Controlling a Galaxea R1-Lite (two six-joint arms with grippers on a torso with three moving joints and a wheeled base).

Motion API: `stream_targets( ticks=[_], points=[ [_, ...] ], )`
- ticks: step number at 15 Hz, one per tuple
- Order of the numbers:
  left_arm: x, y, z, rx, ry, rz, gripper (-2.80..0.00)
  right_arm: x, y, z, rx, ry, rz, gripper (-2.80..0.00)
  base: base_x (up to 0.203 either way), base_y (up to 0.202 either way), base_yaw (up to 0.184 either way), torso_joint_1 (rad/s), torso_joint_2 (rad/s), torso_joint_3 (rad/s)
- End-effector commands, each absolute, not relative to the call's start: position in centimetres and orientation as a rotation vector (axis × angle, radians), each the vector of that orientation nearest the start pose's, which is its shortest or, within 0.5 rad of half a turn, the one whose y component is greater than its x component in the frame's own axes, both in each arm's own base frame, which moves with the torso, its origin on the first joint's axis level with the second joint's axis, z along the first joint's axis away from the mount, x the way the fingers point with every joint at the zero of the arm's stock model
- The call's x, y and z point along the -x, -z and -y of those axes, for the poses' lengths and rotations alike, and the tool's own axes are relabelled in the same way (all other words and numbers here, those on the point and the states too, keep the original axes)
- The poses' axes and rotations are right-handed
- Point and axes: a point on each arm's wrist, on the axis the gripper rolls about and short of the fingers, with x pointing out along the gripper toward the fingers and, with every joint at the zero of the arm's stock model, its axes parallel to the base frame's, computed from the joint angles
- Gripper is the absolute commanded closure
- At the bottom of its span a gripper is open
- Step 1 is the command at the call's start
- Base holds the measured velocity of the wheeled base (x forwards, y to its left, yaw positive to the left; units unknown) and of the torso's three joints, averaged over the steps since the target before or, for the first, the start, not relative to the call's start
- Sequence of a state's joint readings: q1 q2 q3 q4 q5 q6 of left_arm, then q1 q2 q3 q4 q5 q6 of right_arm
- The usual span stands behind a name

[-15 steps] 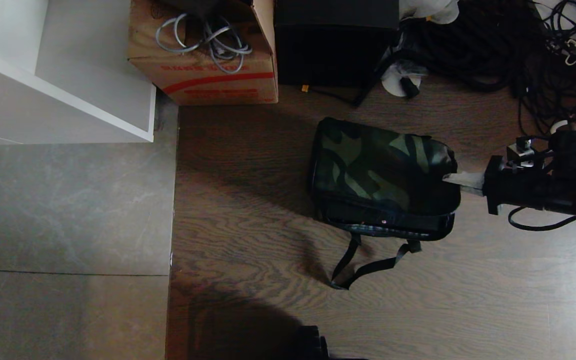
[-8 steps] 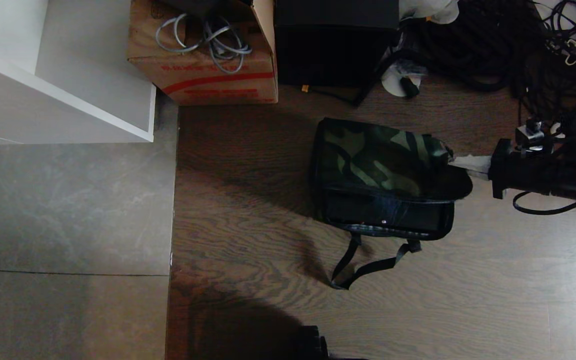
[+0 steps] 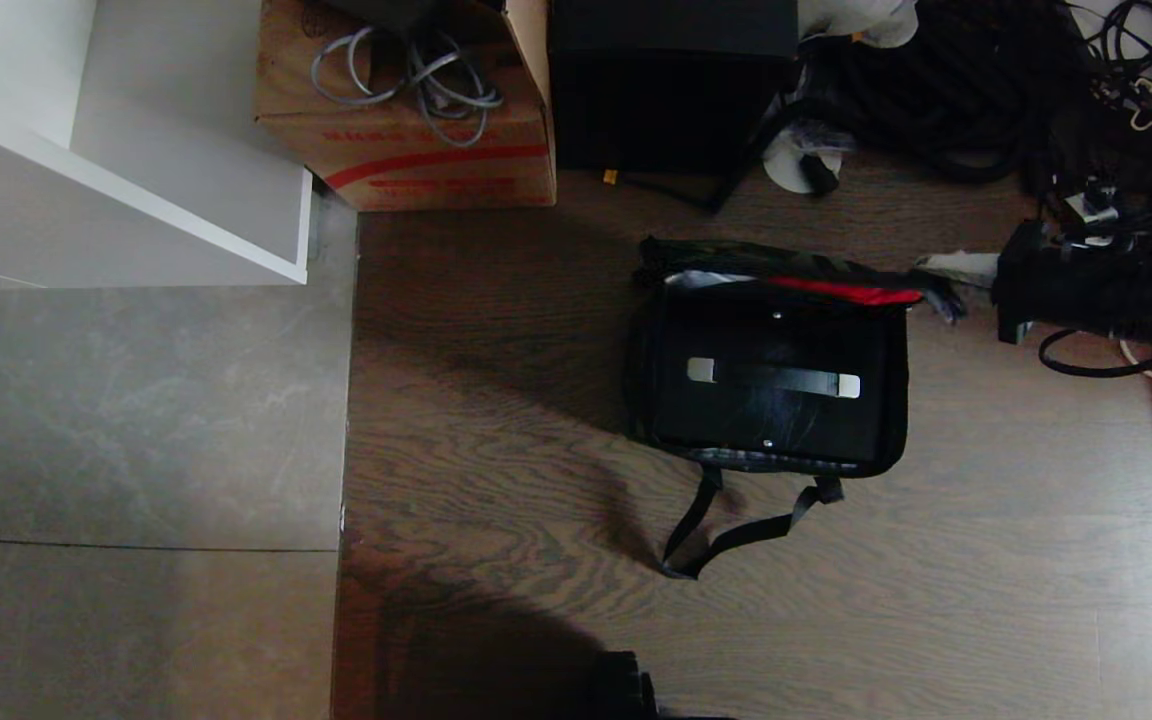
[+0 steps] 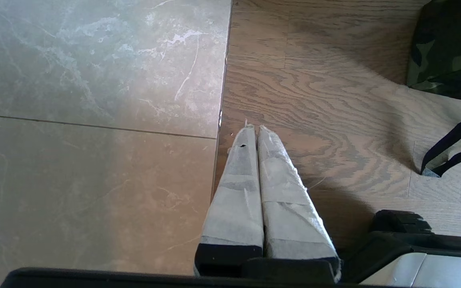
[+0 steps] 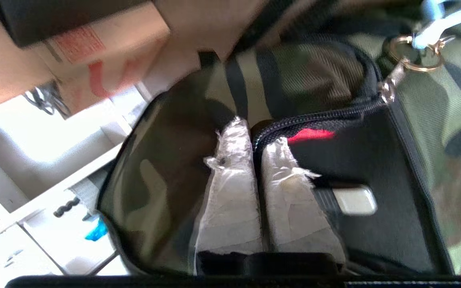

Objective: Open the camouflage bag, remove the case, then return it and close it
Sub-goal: Open the top of the storage box

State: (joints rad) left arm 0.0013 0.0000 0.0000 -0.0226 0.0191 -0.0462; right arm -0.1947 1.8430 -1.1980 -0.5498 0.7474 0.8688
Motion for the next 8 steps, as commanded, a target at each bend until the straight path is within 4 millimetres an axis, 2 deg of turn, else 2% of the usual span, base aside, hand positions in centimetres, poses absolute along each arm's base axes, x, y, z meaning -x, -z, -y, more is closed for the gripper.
stream_targets(
  ticks=[1, 5, 8],
  points=[
    [2.2, -7.5, 0.0, 0.047, -0.021, 0.013, 0.0, -36.3, -24.2, 5.7, -0.923, -0.482, -0.305, -2.8, 0.0, 0.0, 0.0, 0.0, 0.0, 0.0],
    [2.2, -7.5, 0.0, 0.047, -0.021, 0.014, 0.0, -37.7, -26.5, 6.1, -1.027, -0.424, -0.217, -2.8, 0.0, 0.0, 0.0, 0.0, 0.0, 0.0],
    [2.2, -7.5, 0.0, 0.046, -0.021, 0.013, 0.0, -38.0, -27.6, 6.2, -0.99, -0.439, -0.108, -2.8, 0.0, 0.0, 0.0, 0.0, 0.0, 0.0]
  ],
)
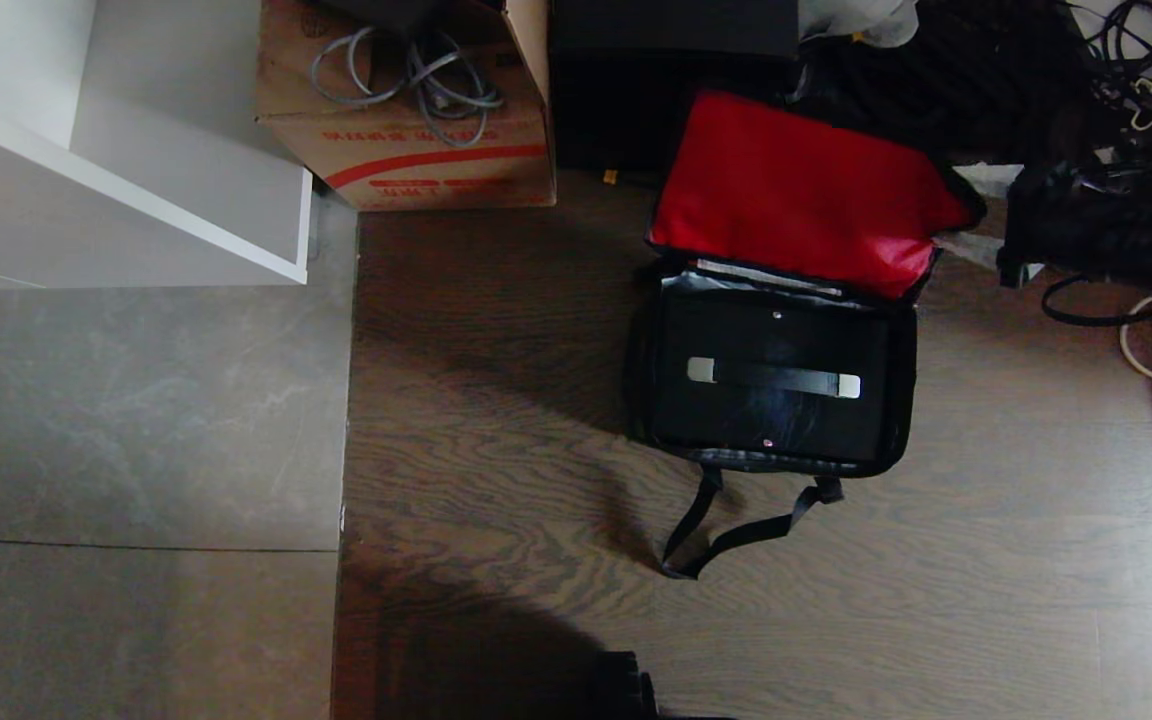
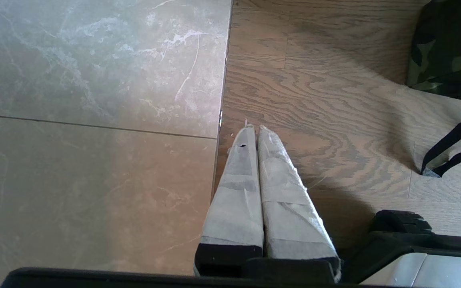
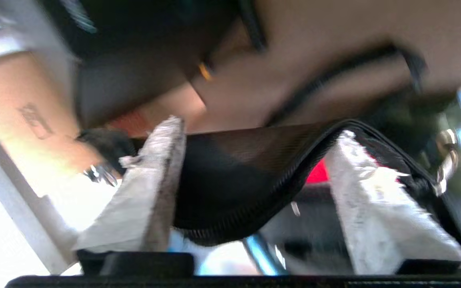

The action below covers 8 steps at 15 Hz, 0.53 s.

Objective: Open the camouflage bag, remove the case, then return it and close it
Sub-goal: Open the top of the storage box

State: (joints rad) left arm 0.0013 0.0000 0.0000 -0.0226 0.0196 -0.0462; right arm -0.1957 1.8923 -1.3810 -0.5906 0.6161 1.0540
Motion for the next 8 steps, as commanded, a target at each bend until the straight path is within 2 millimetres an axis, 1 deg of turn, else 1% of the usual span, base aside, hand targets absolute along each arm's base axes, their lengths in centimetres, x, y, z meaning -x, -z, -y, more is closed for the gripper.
stream_targets(
  ticks=[1, 3, 4, 6, 7, 8],
  points=[
    [2.2, -7.5, 0.0, 0.048, -0.021, 0.013, 0.0, -37.9, -28.3, 6.3, -0.96, -0.468, -0.042, -2.8, 0.0, 0.0, 0.0, 0.0, 0.0, 0.0],
    [2.2, -7.5, 0.0, 0.048, -0.021, 0.013, 0.0, -37.2, -28.4, 6.2, -0.942, -0.486, -0.006, -2.8, 0.0, 0.0, 0.0, 0.0, 0.0, 0.0],
    [2.2, -7.5, 0.0, 0.048, -0.021, 0.013, 0.0, -36.8, -28.0, 6.1, -0.95, -0.481, -0.022, -2.8, 0.0, 0.0, 0.0, 0.0, 0.0, 0.0],
    [2.2, -7.5, 0.0, 0.048, -0.021, 0.013, 0.0, -35.9, -26.6, 5.8, -0.97, -0.482, -0.092, -2.8, 0.0, 0.0, 0.0, 0.0, 0.0, 0.0],
    [2.2, -7.5, 0.0, 0.048, -0.021, 0.013, 0.0, -35.6, -26.2, 5.7, -0.968, -0.494, -0.116, -2.8, 0.0, 0.0, 0.0, 0.0, 0.0, 0.0],
    [2.2, -7.5, 0.0, 0.047, -0.021, 0.013, 0.0, -35.4, -26.4, 5.7, -0.967, -0.496, -0.117, -2.8, 0.0, 0.0, 0.0, 0.0, 0.0, 0.0]
  ],
)
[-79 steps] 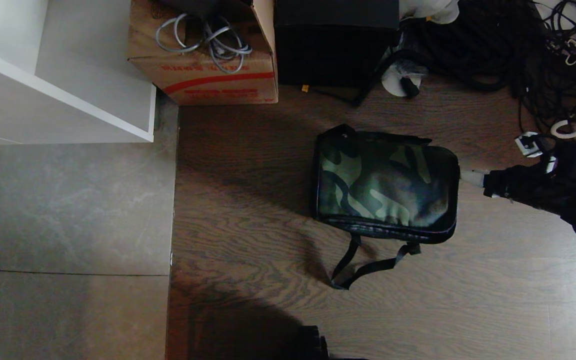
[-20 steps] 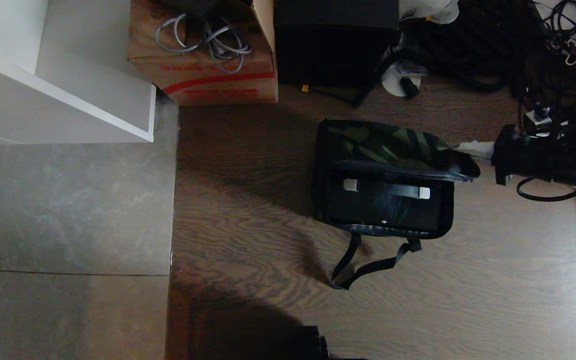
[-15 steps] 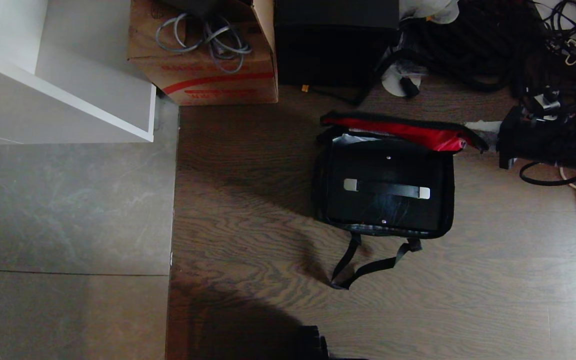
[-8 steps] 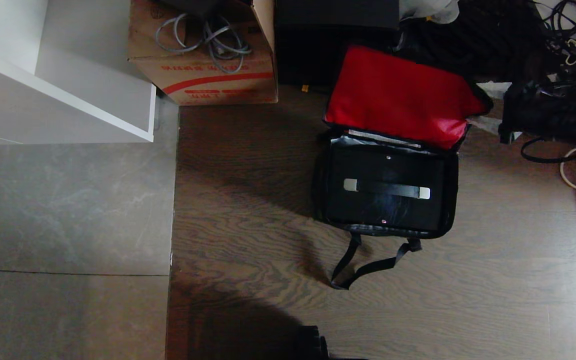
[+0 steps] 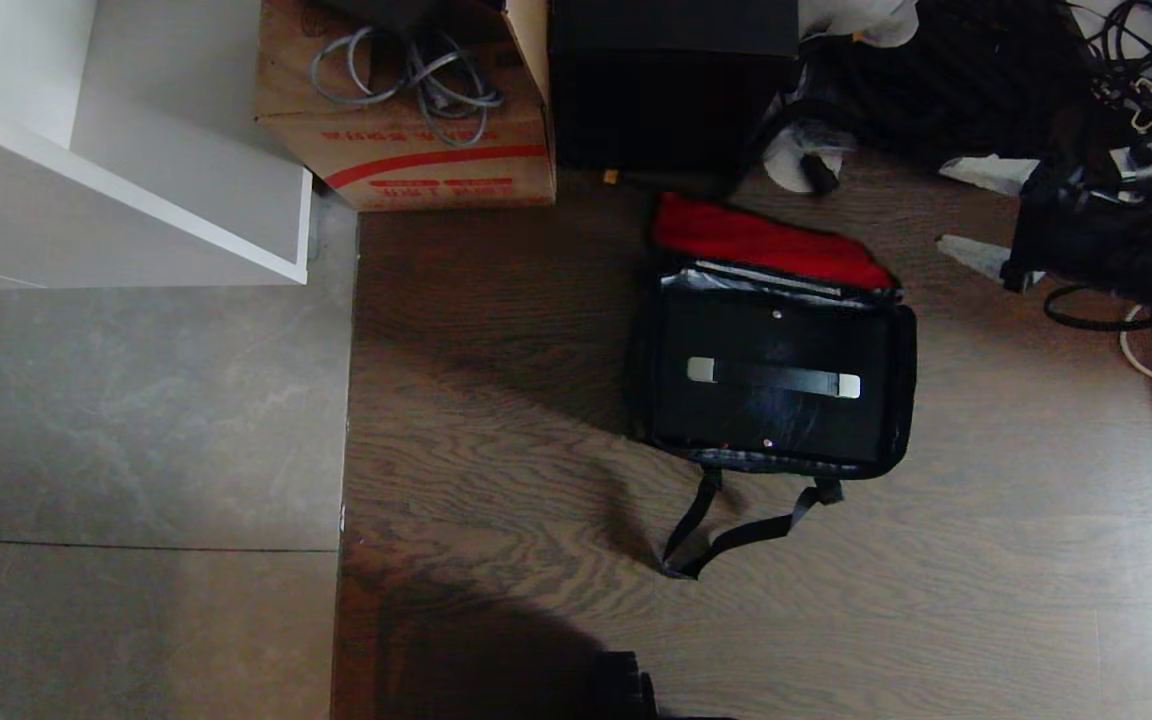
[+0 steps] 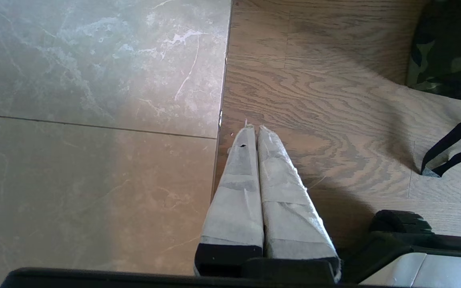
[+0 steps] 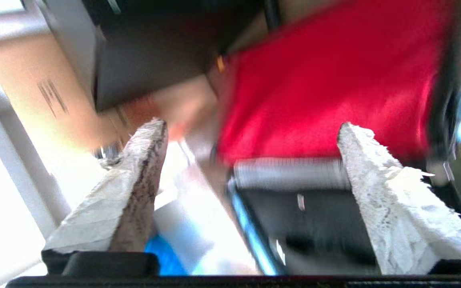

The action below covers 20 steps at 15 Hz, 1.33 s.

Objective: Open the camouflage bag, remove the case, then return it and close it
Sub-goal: Open the top of the storage box, then grip the handle

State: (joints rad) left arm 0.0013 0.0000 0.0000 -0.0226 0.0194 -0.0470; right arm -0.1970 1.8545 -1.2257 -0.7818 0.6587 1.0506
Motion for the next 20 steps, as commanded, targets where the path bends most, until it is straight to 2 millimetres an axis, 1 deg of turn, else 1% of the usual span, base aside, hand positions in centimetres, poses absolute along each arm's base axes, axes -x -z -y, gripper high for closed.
stream_targets(
  ticks=[1, 2, 4, 5, 7, 9, 10, 13, 15, 17, 18, 19, 20],
  points=[
    [2.2, -7.5, 0.0, 0.048, -0.021, 0.013, 0.0, -35.0, -26.5, 5.6, -0.968, -0.497, -0.116, -2.8, 0.0, 0.0, 0.0, 0.0, 0.0, 0.0],
    [2.2, -7.5, 0.0, 0.047, -0.021, 0.013, 0.0, -34.6, -26.1, 5.5, -0.974, -0.491, -0.133, 0.0, 0.0, 0.0, 0.0, 0.0, 0.0, 0.0],
    [2.2, -7.5, 0.0, 0.048, -0.021, 0.013, 0.0, -33.6, -24.7, 5.0, -0.993, -0.498, -0.2, 0.0, 0.0, 0.0, 0.0, 0.0, 0.0, 0.0],
    [2.2, -7.5, 0.0, 0.048, -0.021, 0.013, 0.0, -32.8, -23.8, 4.6, -1.002, -0.519, -0.254, 0.0, 0.0, 0.0, 0.0, 0.0, 0.0, 0.0],
    [2.2, -7.5, 0.0, 0.046, -0.021, 0.013, 0.0, -31.2, -22.7, 4.0, -0.998, -0.55, -0.32, 0.0, 0.0, 0.0, 0.0, 0.0, 0.0, 0.0],
    [2.2, -7.5, 0.0, 0.047, -0.021, 0.013, 0.0, -28.8, -21.1, 3.2, -0.985, -0.575, -0.393, 0.0, 0.0, 0.0, 0.0, 0.0, 0.0, 0.0],
    [2.2, -7.5, 0.0, 0.047, -0.021, 0.013, 0.0, -27.2, -20.3, 2.7, -0.969, -0.587, -0.43, 0.0, 0.0, 0.0, 0.0, 0.0, 0.0, 0.0],
    [2.2, -7.5, 0.0, 0.048, -0.021, 0.013, 0.0, -23.0, -19.0, 1.6, -0.851, -0.611, -0.478, 0.0, 0.0, 0.0, 0.0, 0.0, 0.0, 0.0],
    [2.2, -7.5, 0.0, 0.047, -0.021, 0.013, 0.0, -20.1, -17.7, 1.1, -0.769, -0.615, -0.52, 0.0, 0.0, 0.0, 0.0, 0.0, 0.0, 0.0],
    [2.2, -7.5, 0.0, 0.048, -0.021, 0.013, 0.0, -17.3, -17.2, 0.6, -0.689, -0.615, -0.534, 0.0, 0.0, 0.0, 0.0, 0.0, 0.0, 0.0],
    [2.2, -7.5, 0.0, 0.048, -0.021, 0.013, 0.0, -16.3, -16.9, 0.5, -0.667, -0.6, -0.546, 0.0, 0.0, 0.0, 0.0, 0.0, 0.0, 0.0],
    [2.2, -7.5, 0.0, 0.048, -0.021, 0.013, 0.0, -15.8, -16.5, 0.5, -0.659, -0.585, -0.561, 0.0, 0.0, 0.0, 0.0, 0.0, 0.0, 0.0],
    [2.2, -7.5, 0.0, 0.048, -0.021, 0.013, 0.0, -14.7, -16.5, 0.3, -0.645, -0.574, -0.557, 0.0, 0.0, 0.0, 0.0, 0.0, 0.0, 0.0]
  ],
)
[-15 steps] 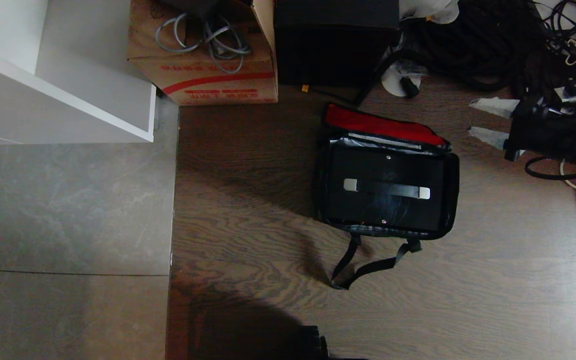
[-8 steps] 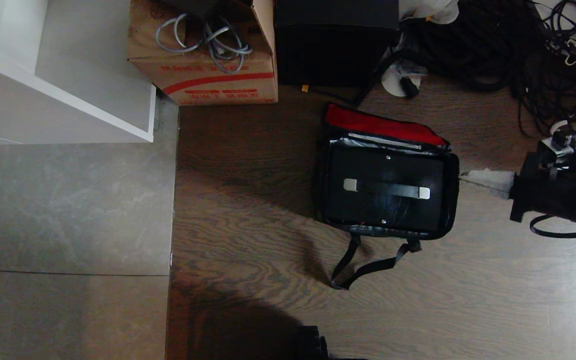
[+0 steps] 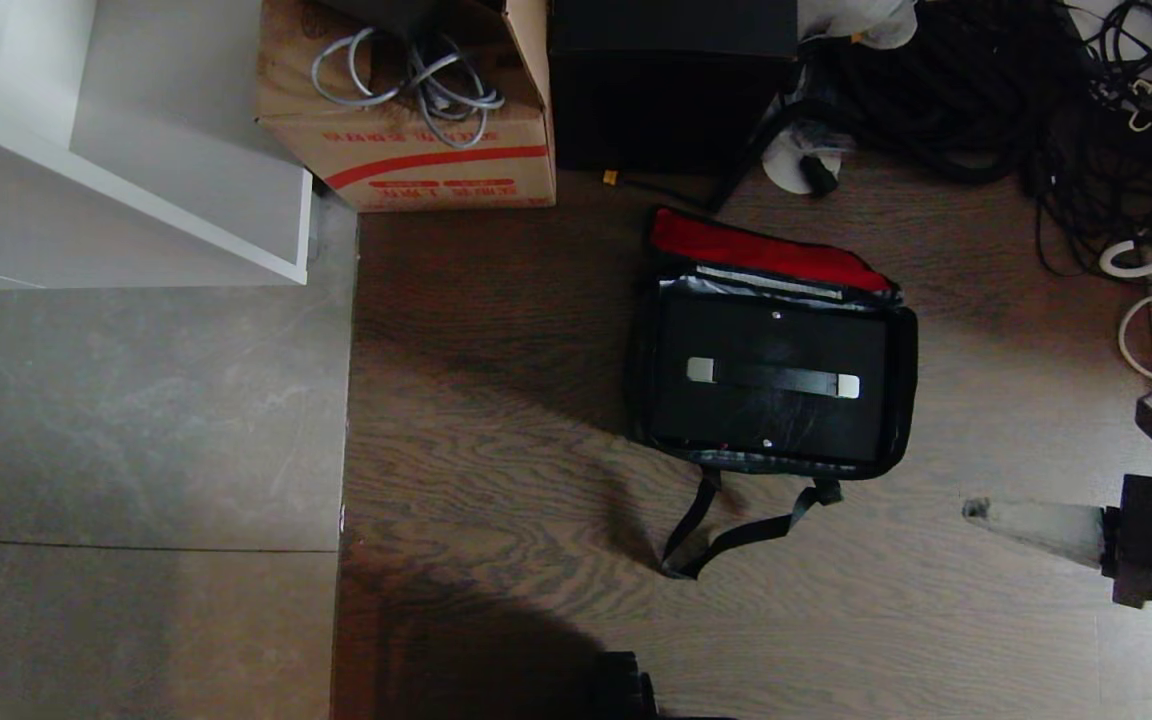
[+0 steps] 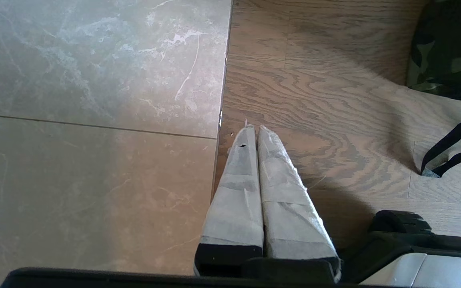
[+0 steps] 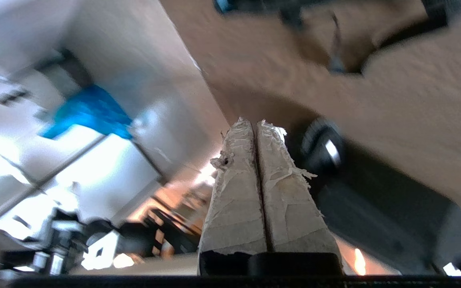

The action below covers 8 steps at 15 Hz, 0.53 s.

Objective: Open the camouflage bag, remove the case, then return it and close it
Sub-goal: Grip the handle

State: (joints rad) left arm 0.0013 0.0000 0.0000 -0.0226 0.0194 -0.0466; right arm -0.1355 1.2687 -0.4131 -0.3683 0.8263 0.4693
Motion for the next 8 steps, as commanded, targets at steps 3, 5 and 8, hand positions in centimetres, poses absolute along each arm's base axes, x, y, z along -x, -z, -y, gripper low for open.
stream_targets(
  ticks=[3, 5, 8],
  points=[
    [2.2, -7.5, 0.0, 0.048, -0.021, 0.013, 0.0, -11.2, -16.2, 0.0, -0.56, -0.481, -0.534, 0.0, 0.0, 0.0, 0.0, 0.0, 0.0, 0.0],
    [2.2, -7.5, 0.0, 0.048, -0.021, 0.013, 0.0, -9.6, -15.3, -0.1, -0.496, -0.376, -0.575, 0.0, 0.0, 0.0, 0.0, 0.0, 0.0, 0.0],
    [2.2, -7.5, 0.0, 0.048, -0.021, 0.013, 0.0, -8.4, -15.3, -0.5, -0.388, -0.36, -0.556, 0.0, 0.0, 0.0, 0.0, 0.0, 0.0, 0.0]
  ],
)
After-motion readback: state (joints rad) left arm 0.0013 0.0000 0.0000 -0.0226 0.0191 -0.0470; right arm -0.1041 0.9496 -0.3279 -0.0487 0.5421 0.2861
